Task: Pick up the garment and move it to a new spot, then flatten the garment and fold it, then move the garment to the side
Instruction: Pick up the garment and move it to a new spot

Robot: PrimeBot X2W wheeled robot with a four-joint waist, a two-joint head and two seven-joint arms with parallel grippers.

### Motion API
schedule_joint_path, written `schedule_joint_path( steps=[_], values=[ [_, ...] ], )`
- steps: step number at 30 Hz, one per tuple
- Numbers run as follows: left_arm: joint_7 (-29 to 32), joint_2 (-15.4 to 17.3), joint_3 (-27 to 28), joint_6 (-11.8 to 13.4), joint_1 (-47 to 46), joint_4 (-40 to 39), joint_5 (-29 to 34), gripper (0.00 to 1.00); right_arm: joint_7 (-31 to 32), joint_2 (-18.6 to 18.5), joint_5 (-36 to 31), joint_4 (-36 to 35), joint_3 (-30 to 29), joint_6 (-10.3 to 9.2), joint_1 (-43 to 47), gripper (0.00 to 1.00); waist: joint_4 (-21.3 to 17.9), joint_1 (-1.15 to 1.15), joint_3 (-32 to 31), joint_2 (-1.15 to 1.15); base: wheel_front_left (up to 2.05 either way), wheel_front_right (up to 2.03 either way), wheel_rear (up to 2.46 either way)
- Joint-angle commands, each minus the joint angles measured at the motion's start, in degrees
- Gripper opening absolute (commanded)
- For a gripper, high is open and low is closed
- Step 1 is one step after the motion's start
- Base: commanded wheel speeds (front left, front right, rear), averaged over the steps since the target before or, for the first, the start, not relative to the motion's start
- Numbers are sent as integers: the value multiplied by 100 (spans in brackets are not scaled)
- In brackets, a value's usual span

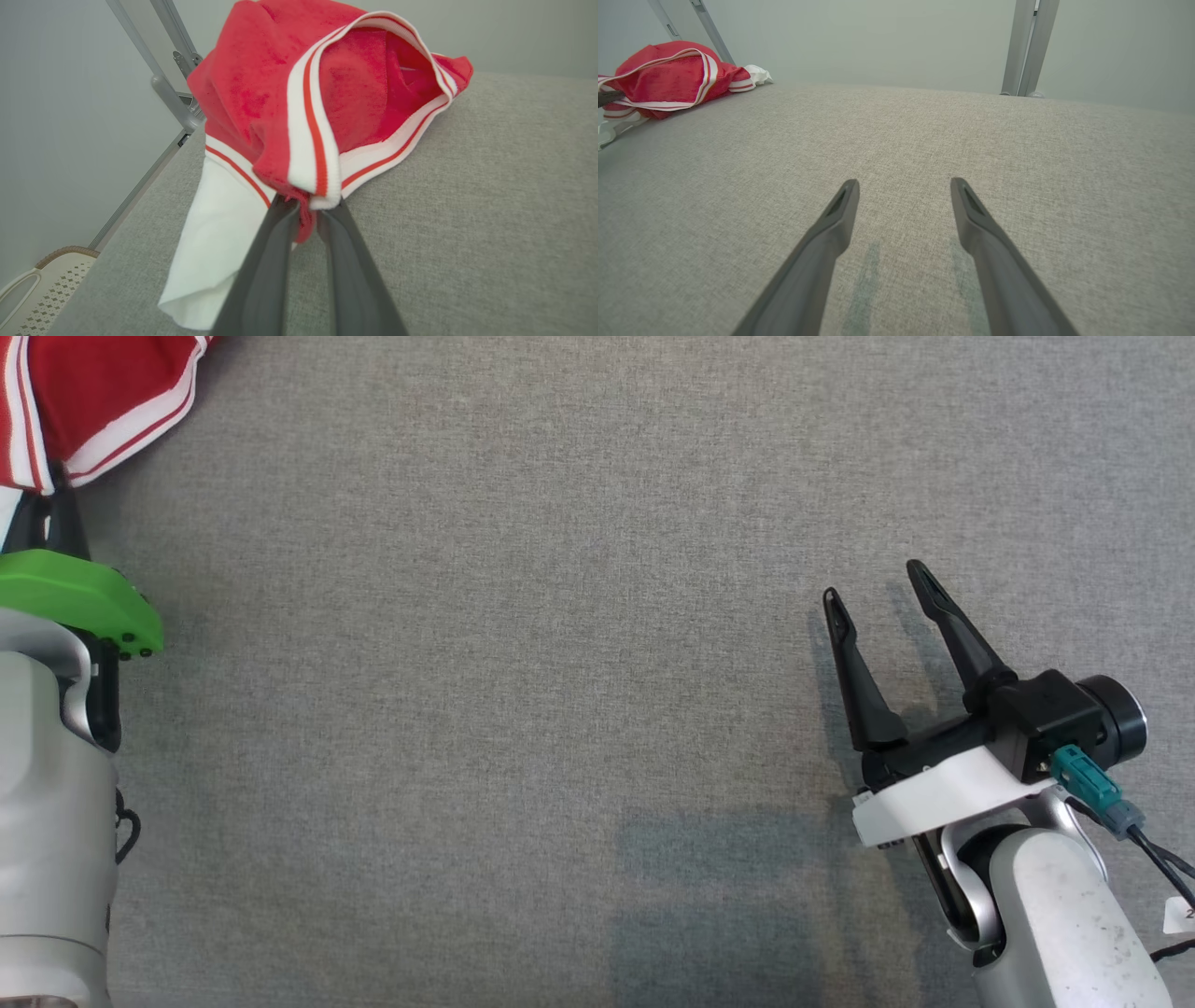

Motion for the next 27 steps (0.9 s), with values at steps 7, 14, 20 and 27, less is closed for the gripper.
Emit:
schedule_joint_path(
  steps=[7, 14, 20, 27],
  values=[
    [-25, 322, -43, -52, 30, -656, 260, 0, -308, 118, 188, 386, 88, -6, -122, 100, -76, 0, -513, 0, 0, 0, 0],
    [-26, 577, -384, -116, 8, -1312, 595, 0, -620, 199, 381, 863, 40, -6, 0, 100, -319, 0, -1296, 0, 0, 0, 0],
    [274, 603, -831, -172, 47, -2129, 728, 0, -847, 217, 692, 1193, -88, -6, 152, 100, -688, 0, -1932, 0, 0, 0, 0],
    [989, 343, -1520, -211, 521, -3533, 520, 0, -985, 216, 922, 1367, -380, -6, 346, 100, -1243, 0, -2251, 0, 0, 0, 0]
  ],
)
